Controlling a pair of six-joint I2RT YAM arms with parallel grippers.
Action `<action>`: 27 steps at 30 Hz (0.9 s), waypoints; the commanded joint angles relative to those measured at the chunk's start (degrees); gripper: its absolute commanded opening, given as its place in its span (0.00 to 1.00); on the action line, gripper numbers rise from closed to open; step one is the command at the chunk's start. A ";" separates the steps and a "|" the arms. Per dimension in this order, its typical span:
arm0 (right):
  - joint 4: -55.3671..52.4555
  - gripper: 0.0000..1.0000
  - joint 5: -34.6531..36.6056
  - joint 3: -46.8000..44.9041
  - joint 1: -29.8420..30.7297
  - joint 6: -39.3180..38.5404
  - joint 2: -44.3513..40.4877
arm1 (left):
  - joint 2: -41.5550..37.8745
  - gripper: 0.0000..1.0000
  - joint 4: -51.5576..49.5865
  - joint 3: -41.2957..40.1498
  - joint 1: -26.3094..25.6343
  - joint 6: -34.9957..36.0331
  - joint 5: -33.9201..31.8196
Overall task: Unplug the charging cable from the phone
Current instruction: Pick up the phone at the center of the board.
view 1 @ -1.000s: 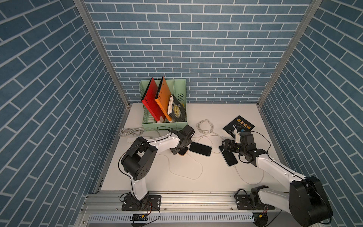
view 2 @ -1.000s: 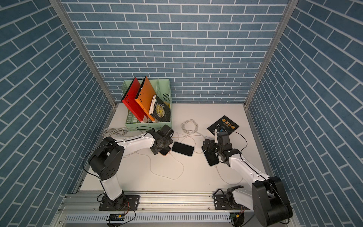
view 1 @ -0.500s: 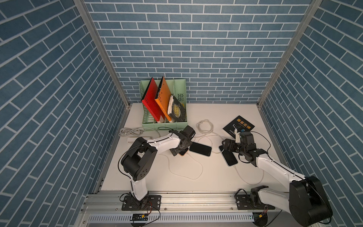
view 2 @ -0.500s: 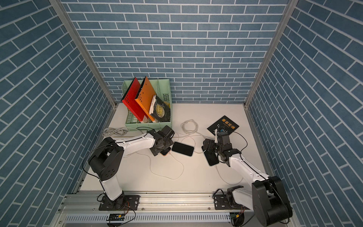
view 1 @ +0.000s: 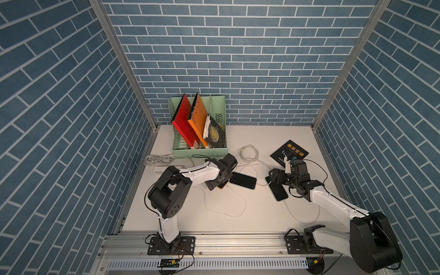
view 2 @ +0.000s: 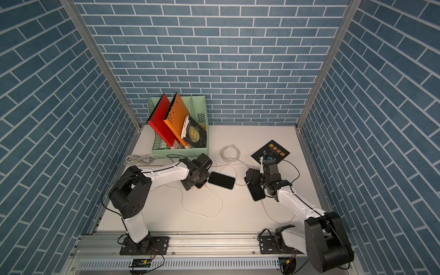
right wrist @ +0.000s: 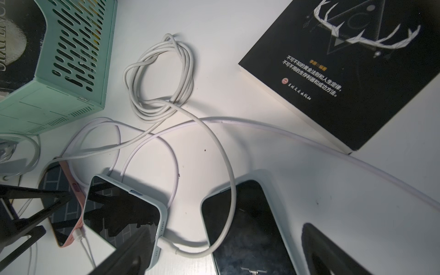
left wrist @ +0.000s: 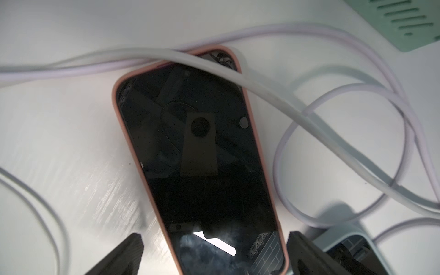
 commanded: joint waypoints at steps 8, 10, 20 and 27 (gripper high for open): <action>0.13 1.00 0.30 -0.11 0.22 1.39 0.02 | 3.40 1.00 -2.27 2.83 -0.55 0.66 -1.61; 0.02 1.00 0.30 -0.04 0.22 1.39 0.04 | 3.75 1.00 -2.26 2.69 -0.55 0.62 -1.45; 0.99 0.99 0.27 -0.52 0.18 1.78 1.07 | 2.21 0.97 -4.04 -0.04 -0.73 1.05 -1.48; 1.75 1.00 -0.35 -0.78 0.22 2.27 1.54 | -2.28 0.95 -4.30 -3.89 -0.74 1.01 -3.53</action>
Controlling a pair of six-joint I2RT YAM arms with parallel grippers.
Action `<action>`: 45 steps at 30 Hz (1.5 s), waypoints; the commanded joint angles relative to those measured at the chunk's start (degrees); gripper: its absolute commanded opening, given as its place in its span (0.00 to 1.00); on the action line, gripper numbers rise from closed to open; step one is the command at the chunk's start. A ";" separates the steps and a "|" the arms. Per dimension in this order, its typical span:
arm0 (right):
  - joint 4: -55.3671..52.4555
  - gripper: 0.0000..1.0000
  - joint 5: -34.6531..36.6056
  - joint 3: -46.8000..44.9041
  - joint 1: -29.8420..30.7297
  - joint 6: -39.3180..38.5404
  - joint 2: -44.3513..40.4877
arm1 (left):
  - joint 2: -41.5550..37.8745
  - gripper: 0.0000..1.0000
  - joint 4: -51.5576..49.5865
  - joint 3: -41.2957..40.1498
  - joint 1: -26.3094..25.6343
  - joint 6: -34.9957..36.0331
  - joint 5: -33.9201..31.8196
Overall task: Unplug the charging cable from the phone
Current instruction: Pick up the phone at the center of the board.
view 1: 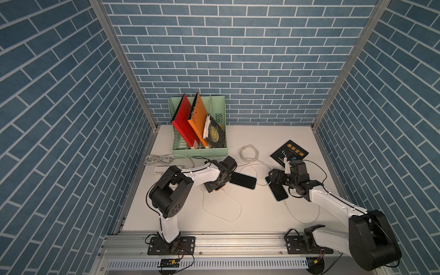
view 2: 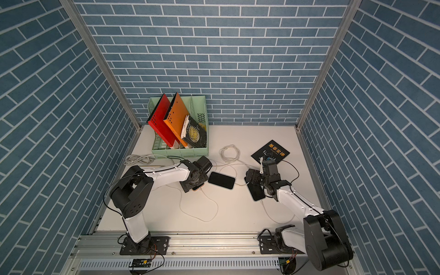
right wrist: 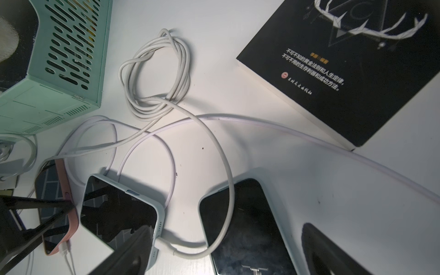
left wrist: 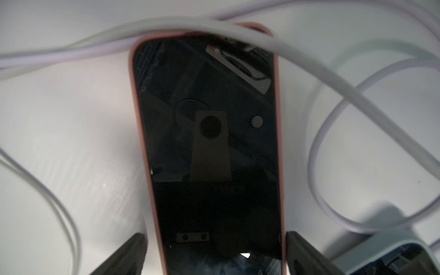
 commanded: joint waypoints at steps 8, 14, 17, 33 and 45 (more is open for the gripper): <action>0.43 0.99 -0.47 0.10 0.22 1.73 0.31 | -3.89 1.00 0.30 -2.51 0.89 3.31 -3.46; -0.78 1.00 0.20 -0.03 0.22 1.90 -1.17 | -3.45 1.00 1.87 -3.04 3.39 7.25 -2.92; -1.00 0.99 0.28 -0.21 0.20 2.14 -1.58 | -2.37 1.00 2.53 -2.74 3.82 8.33 -2.30; -1.23 0.99 0.22 -0.24 0.22 2.35 -1.77 | 0.77 0.94 5.78 -4.31 3.95 10.18 0.70; -1.41 0.99 0.16 -0.31 0.22 2.60 -2.43 | -0.36 0.59 6.34 -4.71 4.01 10.17 0.71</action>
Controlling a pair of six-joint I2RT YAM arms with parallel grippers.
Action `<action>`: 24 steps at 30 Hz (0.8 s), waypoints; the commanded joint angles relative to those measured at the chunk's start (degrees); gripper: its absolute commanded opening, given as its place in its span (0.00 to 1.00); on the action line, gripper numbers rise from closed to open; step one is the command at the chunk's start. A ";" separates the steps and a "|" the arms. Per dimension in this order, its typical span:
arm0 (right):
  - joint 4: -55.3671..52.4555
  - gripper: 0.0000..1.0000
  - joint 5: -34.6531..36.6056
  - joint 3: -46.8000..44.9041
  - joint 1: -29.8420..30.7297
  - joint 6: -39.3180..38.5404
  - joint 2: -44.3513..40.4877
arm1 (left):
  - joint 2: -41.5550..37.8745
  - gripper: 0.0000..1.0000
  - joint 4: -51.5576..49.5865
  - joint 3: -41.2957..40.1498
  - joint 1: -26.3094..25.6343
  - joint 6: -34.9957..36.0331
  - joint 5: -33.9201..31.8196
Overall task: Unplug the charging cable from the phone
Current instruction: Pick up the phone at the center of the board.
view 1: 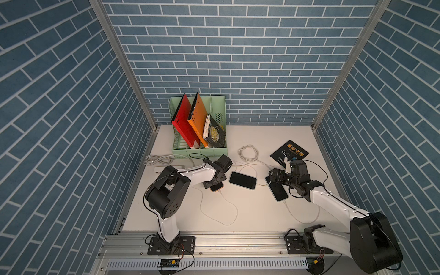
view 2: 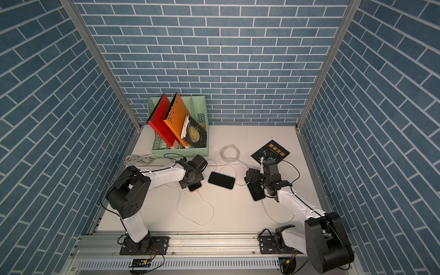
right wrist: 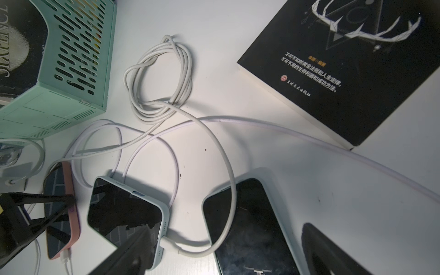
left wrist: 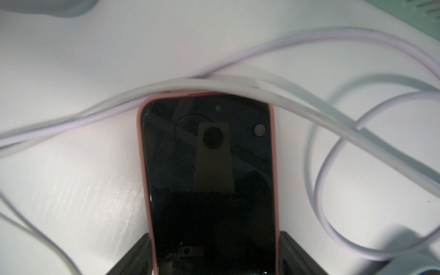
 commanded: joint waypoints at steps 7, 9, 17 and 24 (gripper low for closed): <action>-0.61 0.99 -0.28 0.07 0.26 1.95 -0.51 | -2.93 0.56 -1.22 -1.25 0.26 -0.10 1.03; -0.62 0.99 -0.24 0.16 0.21 1.98 -0.42 | -3.64 0.53 -1.54 -1.06 0.14 -0.13 1.07; -0.03 0.99 -0.73 0.09 0.22 2.41 0.10 | -4.65 0.53 -1.33 -1.28 0.09 0.31 1.64; 0.12 1.00 -0.98 0.31 0.24 2.43 0.57 | -5.22 0.48 -2.37 -0.13 -0.66 0.75 0.95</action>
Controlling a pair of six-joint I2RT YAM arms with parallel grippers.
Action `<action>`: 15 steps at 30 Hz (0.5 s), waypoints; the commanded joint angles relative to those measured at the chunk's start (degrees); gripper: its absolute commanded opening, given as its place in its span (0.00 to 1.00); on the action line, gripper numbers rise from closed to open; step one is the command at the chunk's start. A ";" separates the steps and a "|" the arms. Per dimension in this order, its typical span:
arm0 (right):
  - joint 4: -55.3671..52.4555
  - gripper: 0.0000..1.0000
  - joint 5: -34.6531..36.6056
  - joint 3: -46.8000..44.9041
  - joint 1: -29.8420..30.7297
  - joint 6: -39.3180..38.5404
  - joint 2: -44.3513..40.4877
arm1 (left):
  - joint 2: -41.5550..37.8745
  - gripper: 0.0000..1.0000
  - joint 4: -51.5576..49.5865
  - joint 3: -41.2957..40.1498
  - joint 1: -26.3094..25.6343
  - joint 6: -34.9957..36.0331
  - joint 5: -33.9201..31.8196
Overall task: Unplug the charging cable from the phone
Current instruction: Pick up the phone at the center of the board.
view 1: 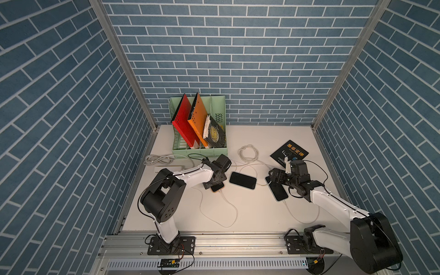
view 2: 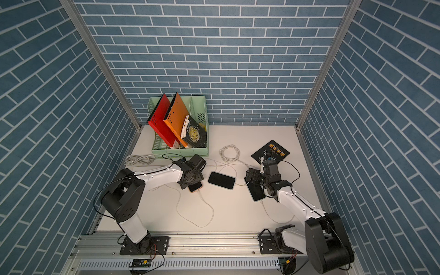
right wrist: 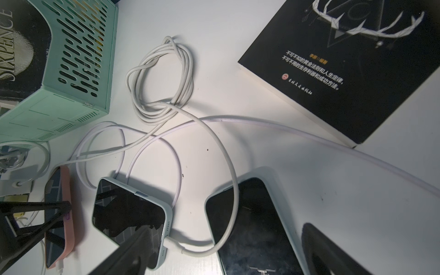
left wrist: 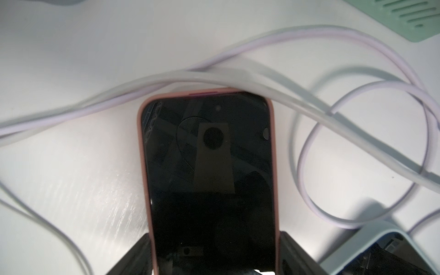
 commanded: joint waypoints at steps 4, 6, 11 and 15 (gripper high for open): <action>0.06 0.99 -0.85 0.78 0.31 1.28 1.11 | -2.01 0.48 -2.06 2.20 -0.80 0.94 -1.70; 0.12 0.99 -1.22 1.12 0.33 1.05 1.37 | -2.23 0.47 -2.40 3.08 -1.16 1.12 -2.19; 1.37 0.94 -3.49 2.30 2.28 -0.50 2.00 | -3.18 0.45 -3.84 6.39 -1.75 1.80 -3.91; 3.78 0.91 -5.45 2.95 5.06 -1.88 2.24 | -3.95 0.45 -5.54 9.71 -2.00 2.80 -6.35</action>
